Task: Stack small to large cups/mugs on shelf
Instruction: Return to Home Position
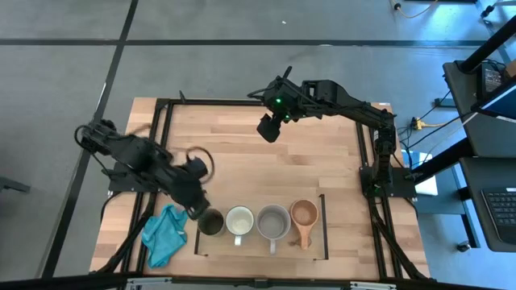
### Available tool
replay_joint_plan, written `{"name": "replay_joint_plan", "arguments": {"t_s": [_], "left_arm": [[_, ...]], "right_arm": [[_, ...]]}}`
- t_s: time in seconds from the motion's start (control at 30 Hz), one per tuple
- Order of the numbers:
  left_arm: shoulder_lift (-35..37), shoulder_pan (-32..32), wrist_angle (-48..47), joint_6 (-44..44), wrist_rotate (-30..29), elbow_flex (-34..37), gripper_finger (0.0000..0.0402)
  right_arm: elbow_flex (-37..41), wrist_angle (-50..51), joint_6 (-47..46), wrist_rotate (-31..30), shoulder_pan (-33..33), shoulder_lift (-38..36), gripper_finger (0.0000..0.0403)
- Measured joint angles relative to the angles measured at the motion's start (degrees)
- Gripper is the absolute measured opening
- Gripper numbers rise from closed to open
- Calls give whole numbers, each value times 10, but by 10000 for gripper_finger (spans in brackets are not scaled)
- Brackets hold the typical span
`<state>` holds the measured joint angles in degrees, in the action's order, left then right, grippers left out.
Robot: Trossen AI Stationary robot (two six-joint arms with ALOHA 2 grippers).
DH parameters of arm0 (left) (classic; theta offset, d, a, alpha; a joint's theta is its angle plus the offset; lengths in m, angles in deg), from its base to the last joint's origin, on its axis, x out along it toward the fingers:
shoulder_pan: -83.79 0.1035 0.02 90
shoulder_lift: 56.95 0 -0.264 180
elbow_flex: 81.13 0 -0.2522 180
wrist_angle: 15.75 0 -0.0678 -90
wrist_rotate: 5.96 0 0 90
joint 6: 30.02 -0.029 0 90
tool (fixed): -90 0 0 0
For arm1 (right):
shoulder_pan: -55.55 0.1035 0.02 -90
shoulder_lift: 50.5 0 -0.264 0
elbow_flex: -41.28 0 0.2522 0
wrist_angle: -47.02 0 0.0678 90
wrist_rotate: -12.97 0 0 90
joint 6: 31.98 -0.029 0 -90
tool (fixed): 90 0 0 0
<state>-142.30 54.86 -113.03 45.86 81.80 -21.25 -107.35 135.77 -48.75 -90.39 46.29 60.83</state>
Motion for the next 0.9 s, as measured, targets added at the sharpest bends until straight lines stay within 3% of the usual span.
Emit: {"name": "replay_joint_plan", "arguments": {"t_s": [0.1, 0.27, 0.43, 0.57, 0.7, 0.8, 0.9], "left_arm": [[23, -3, 3, -13, -56, -32, 44], [58, -12, 10, -107, -170, -100, 44], [81, -8, 42, -152, -210, -153, 44], [89, -34, 169, -363, -248, -165, 44], [107, -41, 289, -550, -220, -166, 44], [110, -41, 339, -630, -212, -142, 44], [127, -41, 433, -683, -155, -60, 44]], "right_arm": [[0, -19, 21, 36, 0, -3, 228], [-1, -123, 67, 158, 1, -47, 228], [-1, -207, 34, 226, 2, -112, 228], [-1, -206, -52, 284, 10, -162, 228], [-1, -203, -36, 353, 58, -206, 228], [0, -186, -6, 332, 125, -223, 228], [21, -153, -18, 209, 206, -223, 228]]}}
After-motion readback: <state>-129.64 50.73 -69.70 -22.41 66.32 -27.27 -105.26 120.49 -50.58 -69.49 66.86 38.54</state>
